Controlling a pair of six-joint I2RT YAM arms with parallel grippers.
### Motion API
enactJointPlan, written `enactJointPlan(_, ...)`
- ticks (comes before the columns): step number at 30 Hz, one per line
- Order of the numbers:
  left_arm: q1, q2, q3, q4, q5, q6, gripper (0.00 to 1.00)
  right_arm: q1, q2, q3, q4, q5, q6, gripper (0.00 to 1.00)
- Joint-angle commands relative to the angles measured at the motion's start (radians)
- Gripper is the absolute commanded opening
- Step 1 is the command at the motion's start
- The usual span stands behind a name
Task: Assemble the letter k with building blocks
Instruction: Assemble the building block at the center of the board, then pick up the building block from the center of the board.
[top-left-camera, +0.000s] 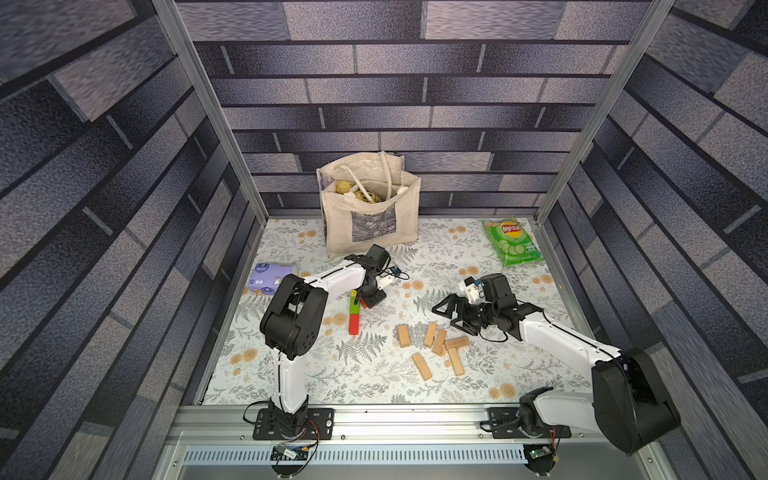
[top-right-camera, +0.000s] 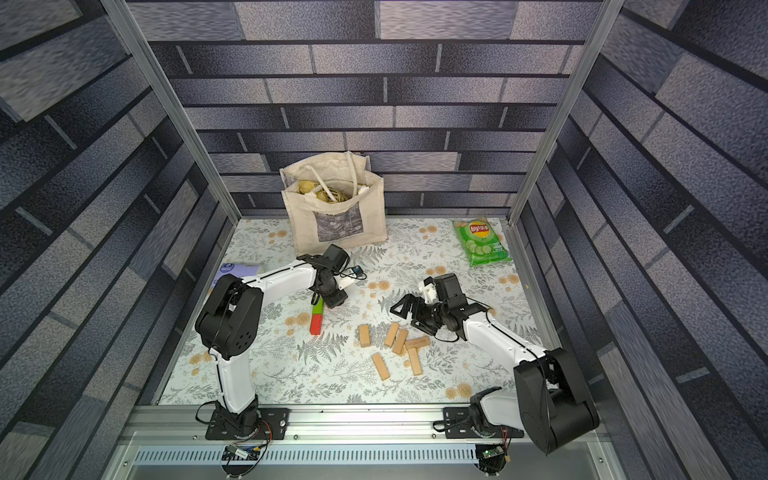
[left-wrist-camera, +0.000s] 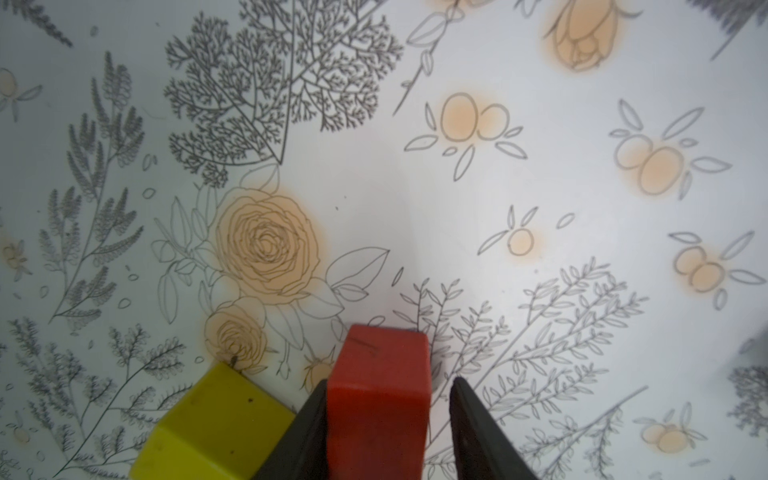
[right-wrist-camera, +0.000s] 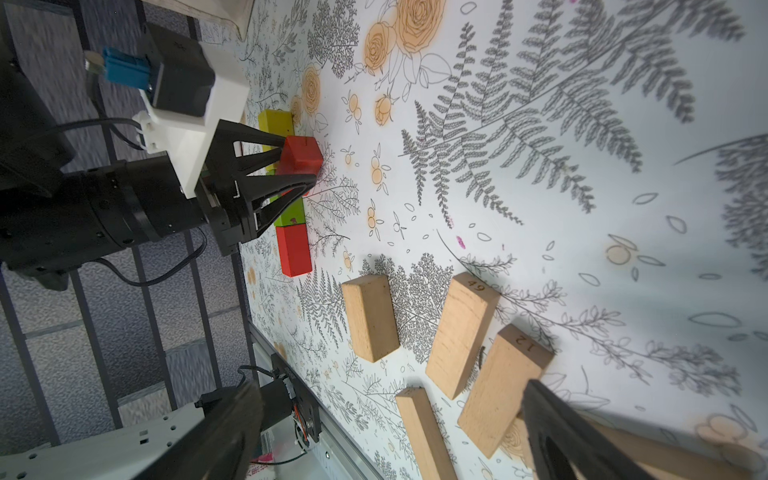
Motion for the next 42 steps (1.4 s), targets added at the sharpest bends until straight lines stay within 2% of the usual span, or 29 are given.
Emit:
enactJointPlan(1,-0.006,-0.045,0.030,-0.018,0.016,0.018,0.50,-0.007,0.040,0.020,0.034,-0.028,0.000,1.00)
enactJointPlan(13,0.006,-0.105,0.099,0.010,-0.069,0.038,0.56,-0.008,0.081,0.063,0.038,-0.021,-0.007,1.00)
enactJointPlan(21,-0.001,-0.176,0.125,-0.021,-0.046,-0.048,0.60,-0.007,0.111,0.114,-0.007,-0.020,-0.022,1.00)
enactJointPlan(22,-0.001,-0.197,0.112,-0.019,-0.036,-0.075,0.62,-0.007,0.109,0.124,-0.014,-0.017,-0.024,1.00)
enactJointPlan(23,-0.001,-0.220,0.093,-0.011,-0.026,-0.104,0.86,-0.007,0.105,0.136,-0.028,-0.009,-0.030,1.00)
enactJointPlan(24,-0.001,-0.247,0.073,-0.004,-0.013,-0.124,0.99,-0.007,0.102,0.146,-0.045,-0.002,-0.036,1.00)
enactJointPlan(28,0.006,-0.392,-0.046,0.057,0.055,-0.222,1.00,-0.005,0.072,0.185,-0.105,0.021,-0.045,1.00)
enactJointPlan(32,0.029,-0.523,-0.098,0.019,0.125,-0.377,1.00,0.017,0.029,0.234,-0.209,0.074,-0.062,1.00)
enactJointPlan(36,0.043,-0.635,-0.162,-0.040,0.237,-0.528,1.00,0.084,0.011,0.305,-0.352,0.201,-0.127,1.00)
enactJointPlan(39,0.052,-0.693,-0.208,-0.084,0.322,-0.638,1.00,0.146,0.013,0.305,-0.372,0.278,-0.128,1.00)
enactJointPlan(42,0.066,-0.742,-0.263,-0.113,0.388,-0.732,1.00,0.244,0.006,0.283,-0.374,0.409,-0.120,1.00)
